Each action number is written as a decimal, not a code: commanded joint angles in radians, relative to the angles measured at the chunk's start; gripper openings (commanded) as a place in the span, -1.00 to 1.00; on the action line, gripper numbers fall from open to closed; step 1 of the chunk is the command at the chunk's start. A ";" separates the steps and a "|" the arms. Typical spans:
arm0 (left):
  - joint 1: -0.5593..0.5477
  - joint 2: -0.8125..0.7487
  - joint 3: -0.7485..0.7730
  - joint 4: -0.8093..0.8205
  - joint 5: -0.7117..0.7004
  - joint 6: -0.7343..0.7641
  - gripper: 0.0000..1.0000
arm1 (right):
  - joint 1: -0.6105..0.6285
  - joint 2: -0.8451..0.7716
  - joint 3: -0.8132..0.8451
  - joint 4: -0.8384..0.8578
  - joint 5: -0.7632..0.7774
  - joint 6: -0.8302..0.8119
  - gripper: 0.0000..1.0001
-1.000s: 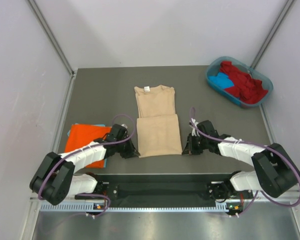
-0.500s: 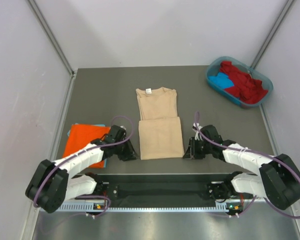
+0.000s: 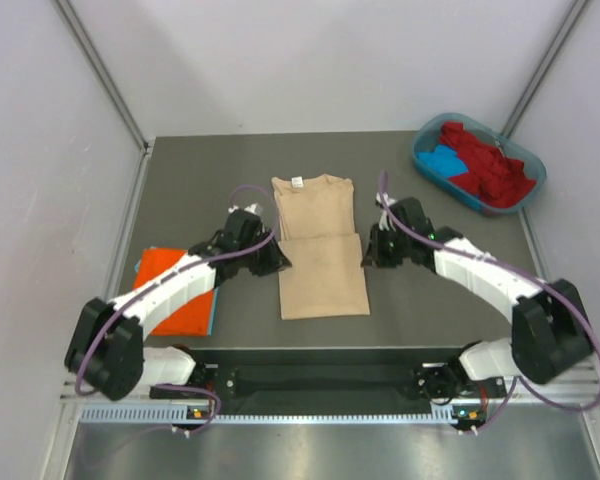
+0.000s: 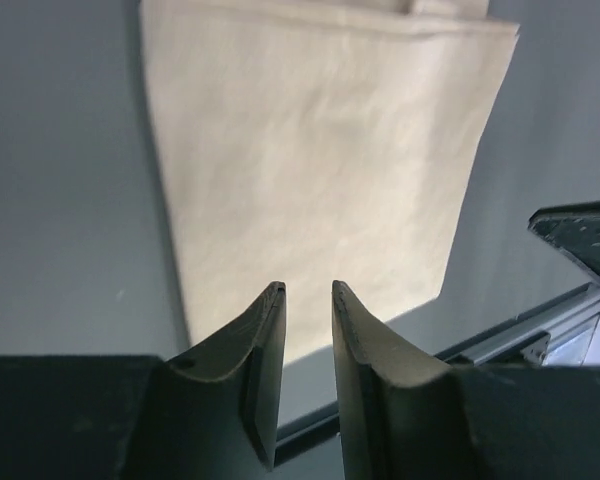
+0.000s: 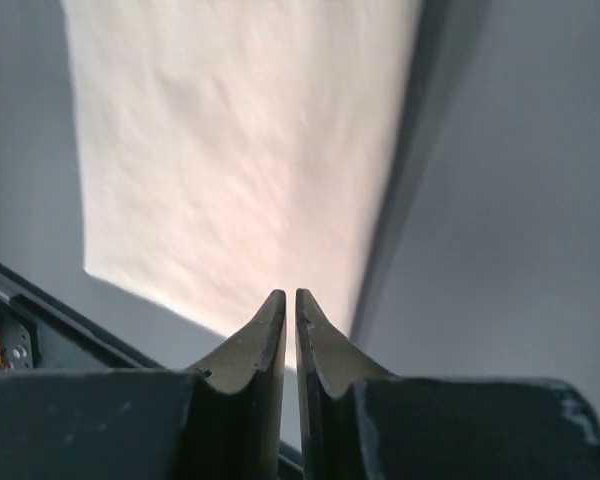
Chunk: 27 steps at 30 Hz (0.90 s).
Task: Fold and stack the t-shirts
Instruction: Fold the tshirt
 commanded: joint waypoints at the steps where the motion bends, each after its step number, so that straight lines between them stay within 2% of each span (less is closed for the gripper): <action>1: 0.017 0.136 0.136 0.106 -0.019 0.065 -0.40 | -0.027 0.120 0.187 0.021 -0.019 -0.134 -0.84; 6: 0.049 0.349 0.260 0.120 0.021 0.094 -0.43 | -0.068 0.349 0.342 0.047 -0.143 -0.193 -0.86; 14: 0.086 0.532 0.332 0.146 -0.003 0.103 -0.45 | -0.139 0.607 0.454 0.062 -0.175 -0.224 -0.86; 17: 0.096 0.564 0.357 0.119 -0.031 0.103 -0.45 | -0.165 0.616 0.465 0.062 -0.178 -0.230 -0.86; 22: 0.109 0.589 0.513 -0.073 -0.137 0.109 -0.45 | -0.182 0.561 0.517 0.027 -0.215 -0.239 -0.76; 27: 0.148 0.595 0.639 -0.047 -0.099 0.146 -0.42 | -0.184 0.579 0.641 0.021 -0.269 -0.234 -0.67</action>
